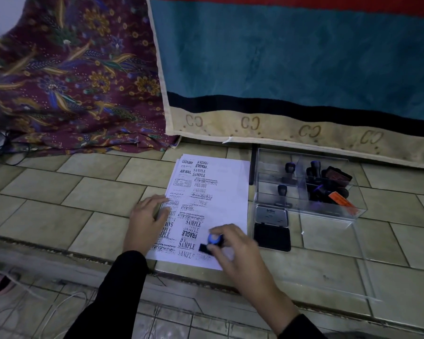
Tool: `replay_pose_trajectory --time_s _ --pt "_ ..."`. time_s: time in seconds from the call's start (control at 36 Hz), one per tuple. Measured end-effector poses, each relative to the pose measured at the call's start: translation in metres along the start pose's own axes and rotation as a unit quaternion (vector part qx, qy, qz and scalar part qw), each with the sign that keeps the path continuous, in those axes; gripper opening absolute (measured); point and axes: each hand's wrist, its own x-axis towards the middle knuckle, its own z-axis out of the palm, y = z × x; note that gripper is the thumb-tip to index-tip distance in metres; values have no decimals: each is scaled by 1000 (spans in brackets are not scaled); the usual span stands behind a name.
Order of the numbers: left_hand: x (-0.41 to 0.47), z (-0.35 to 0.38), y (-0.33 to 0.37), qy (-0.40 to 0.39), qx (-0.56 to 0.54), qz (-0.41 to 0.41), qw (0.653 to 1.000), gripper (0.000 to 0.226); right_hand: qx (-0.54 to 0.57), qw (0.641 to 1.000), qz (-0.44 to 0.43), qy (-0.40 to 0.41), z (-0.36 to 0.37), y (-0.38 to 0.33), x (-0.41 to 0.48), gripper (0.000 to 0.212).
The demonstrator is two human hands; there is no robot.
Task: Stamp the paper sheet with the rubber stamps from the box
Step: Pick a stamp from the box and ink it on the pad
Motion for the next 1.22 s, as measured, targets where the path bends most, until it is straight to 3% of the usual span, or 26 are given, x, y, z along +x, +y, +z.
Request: replay_pose_trajectory --time_s 0.11,0.28,1.03,1.22 --pt "0 0 2 -1 4 -6 1000 30 20 993 38 114 -34 9 3 24" --pt "-1 0 1 0 -4 -2 1000 29 -69 984 51 155 -84 32 -6 24" --pt "-1 0 1 -6 -7 -12 1000 32 -176 979 -9 107 -72 46 -15 24" --pt "-2 1 0 -9 -2 -15 1000 32 -191 973 2 131 -68 44 -13 22"
